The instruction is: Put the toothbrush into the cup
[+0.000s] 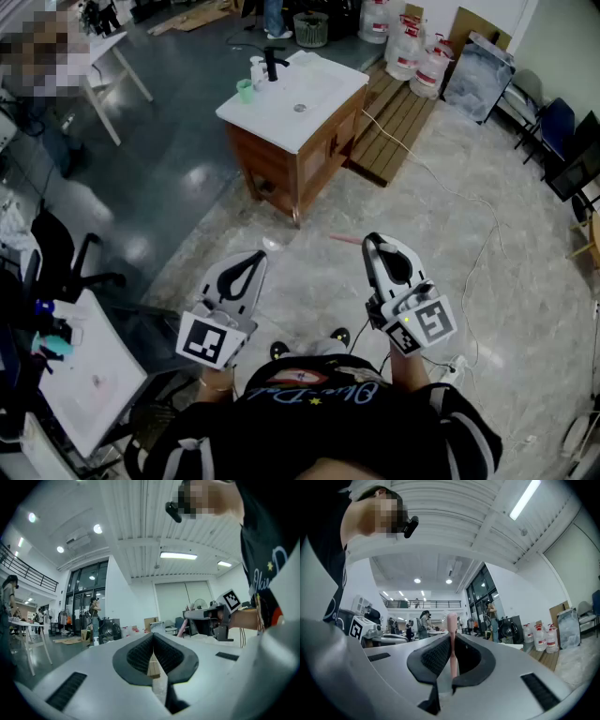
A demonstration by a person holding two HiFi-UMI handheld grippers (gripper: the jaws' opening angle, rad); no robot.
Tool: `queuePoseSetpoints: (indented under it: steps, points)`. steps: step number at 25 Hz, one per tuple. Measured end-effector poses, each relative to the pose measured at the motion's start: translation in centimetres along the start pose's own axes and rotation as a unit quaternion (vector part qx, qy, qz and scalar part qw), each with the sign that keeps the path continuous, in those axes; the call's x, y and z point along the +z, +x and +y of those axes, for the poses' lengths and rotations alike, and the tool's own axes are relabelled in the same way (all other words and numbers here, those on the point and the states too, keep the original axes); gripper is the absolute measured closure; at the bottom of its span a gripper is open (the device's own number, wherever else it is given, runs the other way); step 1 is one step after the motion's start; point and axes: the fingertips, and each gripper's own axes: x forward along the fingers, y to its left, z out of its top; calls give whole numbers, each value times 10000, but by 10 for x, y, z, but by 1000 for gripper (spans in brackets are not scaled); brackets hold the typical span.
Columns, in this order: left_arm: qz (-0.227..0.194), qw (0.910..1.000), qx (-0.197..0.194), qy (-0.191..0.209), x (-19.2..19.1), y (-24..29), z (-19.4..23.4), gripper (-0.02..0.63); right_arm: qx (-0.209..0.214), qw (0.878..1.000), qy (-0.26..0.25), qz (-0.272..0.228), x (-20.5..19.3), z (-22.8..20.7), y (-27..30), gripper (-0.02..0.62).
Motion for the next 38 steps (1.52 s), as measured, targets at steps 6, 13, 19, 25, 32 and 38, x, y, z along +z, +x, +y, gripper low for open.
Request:
queuePoseSetpoints:
  steps: [6,13,19,25,32,38]
  points:
    - [-7,10000,-43,-11,0,15,-10,604,-53,10000,4,6,1,-16,-8,581]
    - [7,9998,-171,66,3,44,-27,604,-175,9994,245,-176,7,-47,-24,581]
    - [88,9993,-333,162,6,79,-47,604,-444,9979,365,-286,10,-87,-45,581]
    - [30,9983,-524,257,18,117,-76,604,-566,9963,485,-433,18,-123,-66,581]
    - [124,9980,-534,327,19,132,-87,604,-617,9952,566,-499,16,-144,-75,581]
    - [155,9978,-609,186,7,153,-83,604,-748,9943,655,-379,4,-162,-77,581]
